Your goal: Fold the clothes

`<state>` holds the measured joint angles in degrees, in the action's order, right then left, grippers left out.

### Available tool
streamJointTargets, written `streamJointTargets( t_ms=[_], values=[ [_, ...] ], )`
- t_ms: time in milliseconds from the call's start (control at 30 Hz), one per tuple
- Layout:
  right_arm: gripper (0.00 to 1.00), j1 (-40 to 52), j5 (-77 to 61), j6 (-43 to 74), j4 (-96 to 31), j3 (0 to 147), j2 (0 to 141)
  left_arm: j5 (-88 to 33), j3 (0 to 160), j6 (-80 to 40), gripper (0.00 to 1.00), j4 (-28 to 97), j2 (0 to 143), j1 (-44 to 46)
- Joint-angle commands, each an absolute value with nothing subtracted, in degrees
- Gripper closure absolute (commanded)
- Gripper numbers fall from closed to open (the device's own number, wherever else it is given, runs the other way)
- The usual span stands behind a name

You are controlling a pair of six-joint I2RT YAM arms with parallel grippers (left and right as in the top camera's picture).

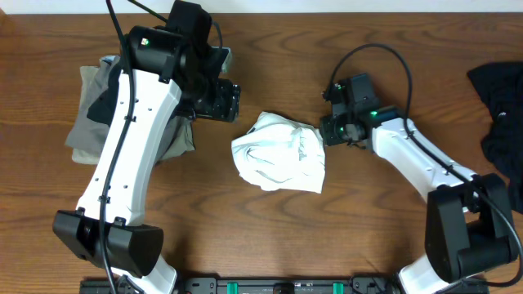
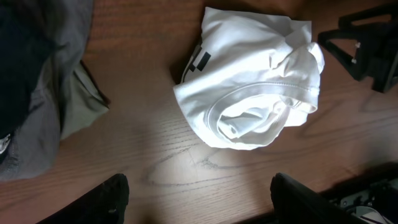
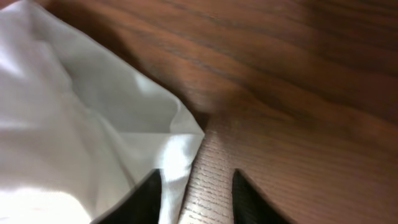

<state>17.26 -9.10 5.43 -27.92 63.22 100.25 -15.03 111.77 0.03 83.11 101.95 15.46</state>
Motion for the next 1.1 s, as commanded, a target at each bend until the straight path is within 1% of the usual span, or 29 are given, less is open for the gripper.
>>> streamJointTargets(
  t_ms=[0,67,200,267,400,567,600,633,667,700,767,867,933,1067],
  values=[
    [0.5,15.4,-32.4,-0.8,-28.0,64.0,97.4,-14.9,112.1,0.4,0.25,83.8,100.6,15.4],
    [0.48,14.9,-37.8,-0.7,-28.2,64.0,95.0,-14.9,112.1,0.4,0.25,84.0,100.6,15.4],
    [0.44,15.7,-39.2,0.3,-29.4,64.0,91.2,-14.5,112.1,0.4,0.25,83.9,100.6,15.4],
    [0.45,16.8,-39.2,1.3,-30.3,64.0,90.8,-13.6,112.1,0.6,0.25,83.9,100.6,15.4],
    [0.5,19.4,-34.9,5.9,-32.9,63.9,92.3,-13.6,112.1,0.6,0.24,83.9,100.6,15.4],
    [0.52,23.3,-29.6,8.9,-32.6,64.0,95.9,-13.6,112.1,0.6,0.25,83.9,100.6,15.4],
    [0.54,23.8,-27.8,10.3,-32.4,63.9,96.6,-13.6,112.1,0.6,0.25,83.9,100.6,15.4],
    [0.6,24.3,-26.7,11.2,-31.9,64.0,97.3,-13.6,112.1,0.6,0.25,83.9,100.6,15.4],
    [0.69,24.5,-26.3,11.1,-31.0,63.9,97.7,-13.6,112.1,0.6,0.25,83.9,100.6,15.4],
    [0.87,24.4,-25.3,11.1,-30.3,64.0,97.8,-13.6,112.1,0.6,0.25,83.9,100.6,15.4],
    [0.99,23.7,-20.8,11.1,-29.1,64.0,97.7,-13.6,112.1,0.6,0.25,84.0,100.6,15.4],
    [0.99,20.9,-11.3,11.1,-28.7,64.0,97.4,-13.6,112.1,0.6,0.24,83.9,100.6,15.4],
    [0.99,18.5,-7.6,11.1,-29.1,64.0,97.5,-13.6,112.1,0.6,0.24,83.9,100.6,15.4],
    [0.99,14.2,-6.8,10.2,-28.3,64.0,98.0,-13.6,112.1,0.6,0.24,83.9,100.6,15.4]
  ],
)
